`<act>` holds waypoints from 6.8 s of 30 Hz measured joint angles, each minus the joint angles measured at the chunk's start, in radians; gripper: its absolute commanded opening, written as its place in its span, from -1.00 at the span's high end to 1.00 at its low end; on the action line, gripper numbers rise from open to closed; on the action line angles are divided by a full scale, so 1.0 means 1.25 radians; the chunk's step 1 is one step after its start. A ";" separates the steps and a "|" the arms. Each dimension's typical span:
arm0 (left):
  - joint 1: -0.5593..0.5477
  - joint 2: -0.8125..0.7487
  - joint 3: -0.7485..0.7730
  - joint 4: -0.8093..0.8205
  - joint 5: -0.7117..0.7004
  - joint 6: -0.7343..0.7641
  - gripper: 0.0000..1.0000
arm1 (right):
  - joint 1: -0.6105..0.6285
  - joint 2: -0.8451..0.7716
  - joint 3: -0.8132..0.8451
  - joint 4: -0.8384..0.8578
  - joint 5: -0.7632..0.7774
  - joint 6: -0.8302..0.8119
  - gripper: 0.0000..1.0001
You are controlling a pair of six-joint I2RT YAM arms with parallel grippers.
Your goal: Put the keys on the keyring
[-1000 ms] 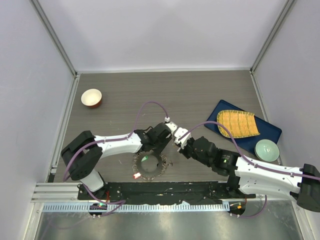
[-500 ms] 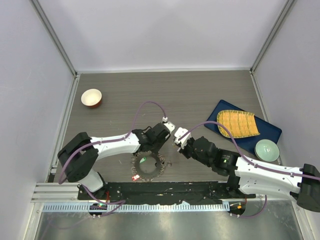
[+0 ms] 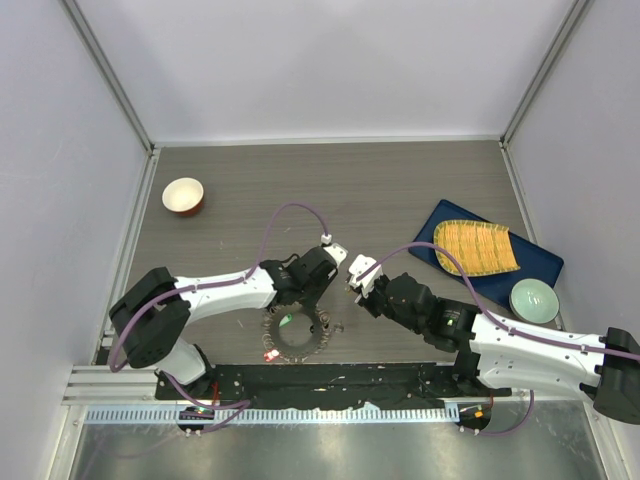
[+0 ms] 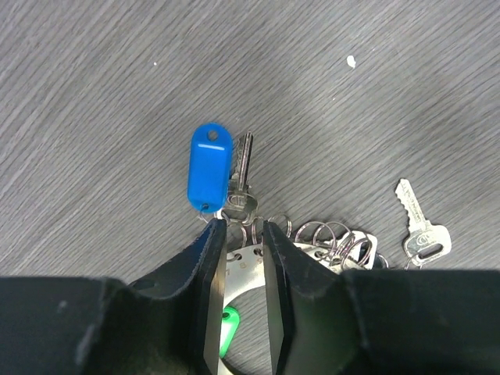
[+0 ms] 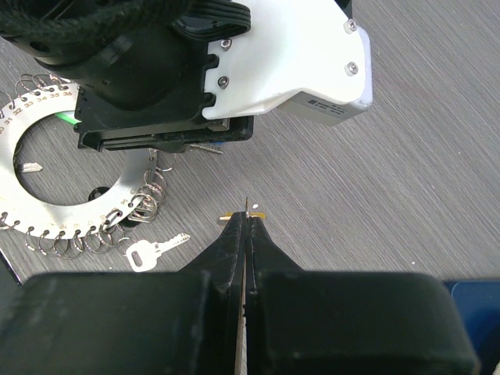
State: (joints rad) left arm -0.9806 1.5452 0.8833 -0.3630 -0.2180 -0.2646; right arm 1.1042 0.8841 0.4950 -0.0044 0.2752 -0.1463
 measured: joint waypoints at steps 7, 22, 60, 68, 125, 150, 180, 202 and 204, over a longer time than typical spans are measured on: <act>0.000 0.006 0.000 0.019 0.008 -0.012 0.46 | 0.000 0.000 0.000 0.000 0.000 0.000 0.99; 0.000 0.020 0.000 0.016 0.007 -0.014 0.42 | 0.000 0.000 0.000 0.000 0.000 0.000 0.99; 0.000 0.020 -0.008 0.008 -0.008 -0.038 0.57 | 0.000 0.007 -0.002 0.000 0.000 0.006 0.99; 0.000 0.020 -0.008 0.005 -0.005 -0.038 0.86 | 0.000 0.010 -0.002 0.000 0.000 0.006 0.99; 0.035 -0.023 -0.071 0.098 0.028 -0.050 0.65 | 0.000 0.010 -0.010 0.001 -0.001 0.012 0.99; 0.035 -0.145 -0.155 0.188 0.053 0.014 0.99 | 0.000 -0.009 -0.010 -0.003 -0.008 0.011 0.99; 0.035 -0.356 -0.522 0.802 0.381 0.388 1.00 | 0.000 0.056 0.115 -0.163 -0.124 -0.140 0.99; 0.035 -0.324 -0.569 0.859 0.409 0.236 1.00 | 0.000 0.174 0.075 -0.063 -0.216 -0.170 0.98; 0.035 -0.313 -0.569 0.868 0.415 0.235 1.00 | 0.000 0.189 0.073 -0.057 -0.229 -0.171 0.99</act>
State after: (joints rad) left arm -0.9363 1.1538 0.1715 0.7223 0.3004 0.0288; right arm 1.1046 1.1202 0.5865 -0.0753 -0.0105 -0.3603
